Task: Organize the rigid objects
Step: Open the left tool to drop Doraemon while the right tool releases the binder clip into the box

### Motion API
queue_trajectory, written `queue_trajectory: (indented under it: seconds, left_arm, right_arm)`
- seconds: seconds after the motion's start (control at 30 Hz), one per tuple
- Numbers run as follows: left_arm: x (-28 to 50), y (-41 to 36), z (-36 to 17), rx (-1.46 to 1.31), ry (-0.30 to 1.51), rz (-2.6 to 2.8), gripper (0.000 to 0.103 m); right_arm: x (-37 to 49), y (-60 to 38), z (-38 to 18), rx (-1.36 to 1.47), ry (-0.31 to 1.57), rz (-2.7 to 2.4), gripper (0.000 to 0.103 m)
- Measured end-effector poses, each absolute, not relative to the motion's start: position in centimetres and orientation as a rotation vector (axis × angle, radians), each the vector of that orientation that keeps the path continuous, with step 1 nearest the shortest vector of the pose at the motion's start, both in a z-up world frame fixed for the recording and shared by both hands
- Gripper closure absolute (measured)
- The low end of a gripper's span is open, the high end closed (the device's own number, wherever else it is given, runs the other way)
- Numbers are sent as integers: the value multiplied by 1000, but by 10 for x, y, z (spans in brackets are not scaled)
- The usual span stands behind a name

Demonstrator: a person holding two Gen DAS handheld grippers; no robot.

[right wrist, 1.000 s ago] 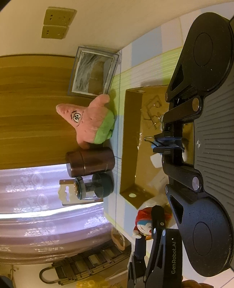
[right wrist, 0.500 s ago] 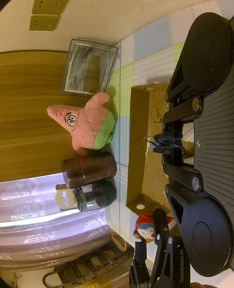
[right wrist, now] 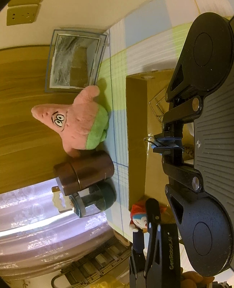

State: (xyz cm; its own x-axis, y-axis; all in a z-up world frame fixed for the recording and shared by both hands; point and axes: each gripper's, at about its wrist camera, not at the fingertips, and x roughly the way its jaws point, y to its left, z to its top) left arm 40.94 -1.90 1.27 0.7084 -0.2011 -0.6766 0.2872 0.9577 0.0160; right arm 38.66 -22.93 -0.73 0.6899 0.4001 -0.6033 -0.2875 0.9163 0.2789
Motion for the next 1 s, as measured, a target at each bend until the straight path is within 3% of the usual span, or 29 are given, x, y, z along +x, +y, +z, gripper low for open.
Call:
queue_trajectory:
  seconds: [0.57, 0.67, 1.0]
  left_arm:
    - [431, -20, -15, 119, 785, -239, 38]
    - [431, -19, -13, 130, 754, -222, 30]
    - [426, -12, -4, 118, 739, -213, 30]
  right_arm:
    - [403, -225, -28, 186, 734, 389, 101]
    - [404, -226, -30, 190, 737, 387, 101]
    - [402, -227, -31, 196, 742, 385, 101]
